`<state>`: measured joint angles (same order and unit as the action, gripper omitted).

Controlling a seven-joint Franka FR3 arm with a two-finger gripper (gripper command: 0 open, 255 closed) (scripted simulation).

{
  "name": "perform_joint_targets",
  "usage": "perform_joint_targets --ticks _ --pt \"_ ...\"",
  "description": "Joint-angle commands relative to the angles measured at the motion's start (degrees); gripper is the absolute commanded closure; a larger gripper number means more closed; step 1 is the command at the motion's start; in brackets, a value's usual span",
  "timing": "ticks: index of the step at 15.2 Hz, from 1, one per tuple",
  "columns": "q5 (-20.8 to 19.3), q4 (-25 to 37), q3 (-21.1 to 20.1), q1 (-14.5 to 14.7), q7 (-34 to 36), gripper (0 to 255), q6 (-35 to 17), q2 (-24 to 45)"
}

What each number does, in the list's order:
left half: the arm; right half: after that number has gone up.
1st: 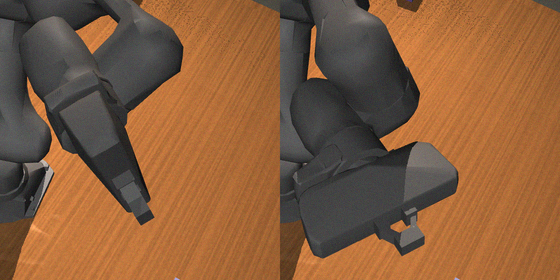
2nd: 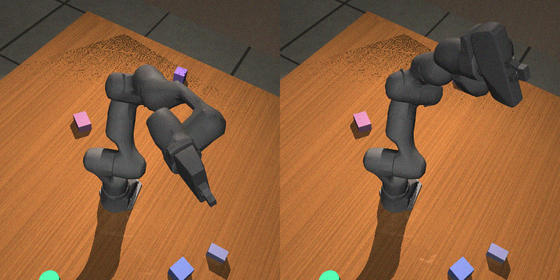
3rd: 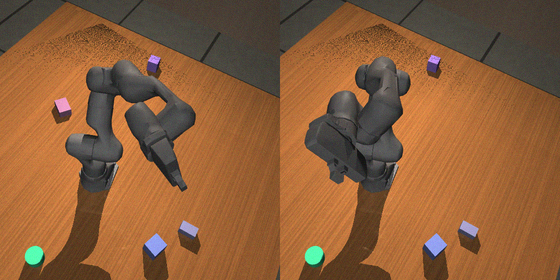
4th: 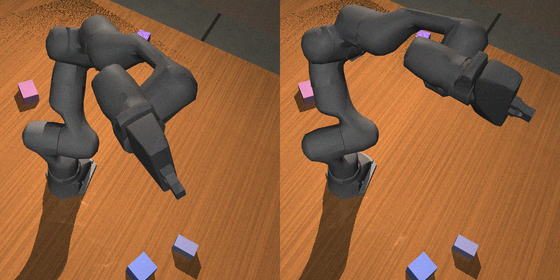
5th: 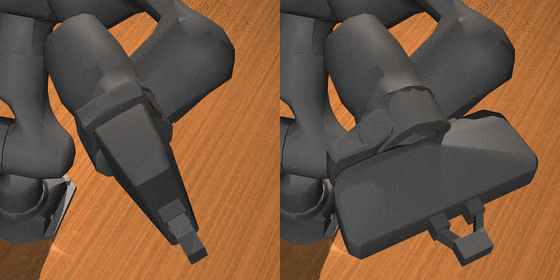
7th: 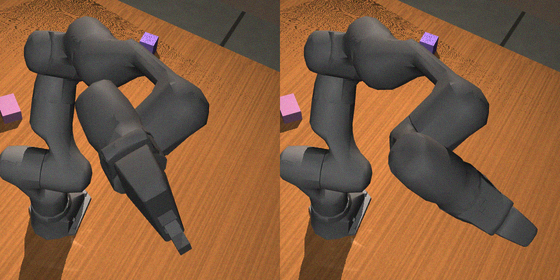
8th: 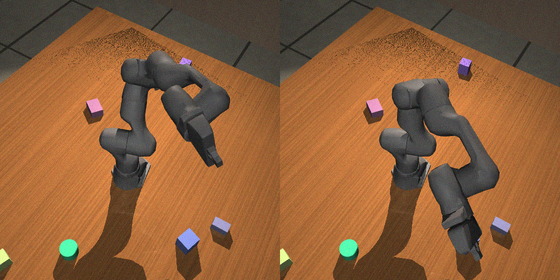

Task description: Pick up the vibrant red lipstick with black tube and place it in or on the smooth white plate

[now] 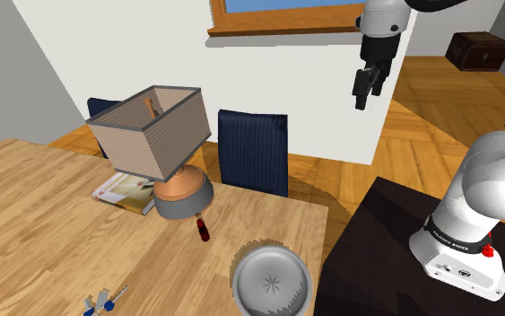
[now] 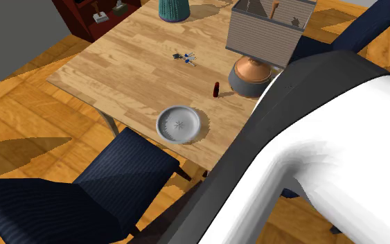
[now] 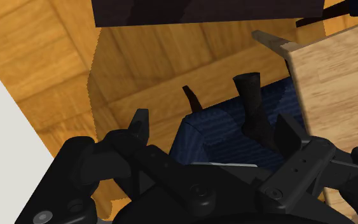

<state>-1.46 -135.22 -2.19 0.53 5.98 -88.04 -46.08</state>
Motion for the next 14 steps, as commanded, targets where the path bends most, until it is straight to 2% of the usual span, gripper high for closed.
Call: perform_joint_targets --ticks 1,8,14 --pt "0.0 0.0 0.0 0.0 0.0 0 0.0 0.0" --pt "4.9 -1.5 -7.3 2.5 7.8 0 -9.0 6.1" --pt "7.4 0.1 -13.7 4.0 14.4 0 -16.7 13.9"
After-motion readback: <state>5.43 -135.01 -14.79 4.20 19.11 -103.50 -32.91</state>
